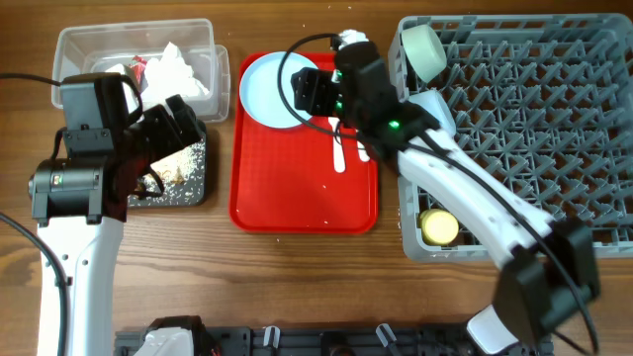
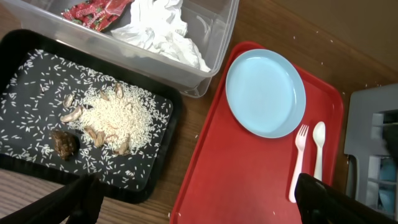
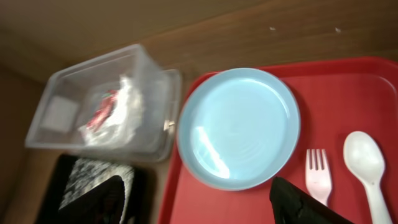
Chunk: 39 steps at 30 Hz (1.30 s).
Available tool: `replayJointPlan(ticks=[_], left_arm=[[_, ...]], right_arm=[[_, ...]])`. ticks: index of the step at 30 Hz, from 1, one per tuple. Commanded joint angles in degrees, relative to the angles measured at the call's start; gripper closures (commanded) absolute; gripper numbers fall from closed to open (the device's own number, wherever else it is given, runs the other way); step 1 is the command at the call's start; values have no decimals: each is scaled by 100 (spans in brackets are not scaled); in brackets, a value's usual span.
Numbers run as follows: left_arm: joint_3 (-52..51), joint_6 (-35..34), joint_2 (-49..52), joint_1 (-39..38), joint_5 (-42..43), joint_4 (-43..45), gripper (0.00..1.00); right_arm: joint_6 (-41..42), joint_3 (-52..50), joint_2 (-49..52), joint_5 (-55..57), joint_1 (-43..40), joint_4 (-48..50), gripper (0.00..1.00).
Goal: Sort waste into correct bins and load items into the dishwasher rack
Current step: 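Grasp the edge of the light-blue plate with the right gripper, then stand the plate upright in the dish rack with the right gripper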
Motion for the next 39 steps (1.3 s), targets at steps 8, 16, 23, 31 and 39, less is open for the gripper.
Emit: replayJointPlan(ticks=[8,16,23,31,39], left_arm=[[85,111,11,42,-55,2,0],[85,111,11,42,-55,2,0],[85,111,11,42,-55,2,0],[85,111,11,42,-55,2,0],[85,111,11,42,-55,2,0]], right_arm=[[1357,1899,2588,645,11,-1252,43],[1851,1897,3016,363,-157,-1552,66],[562,1899,2903,-708,-304,-2070,95],[-1928,1899,920,776,-313,-3163,96],[-4118,1899,-1316,4059,-793,-3832,96]])
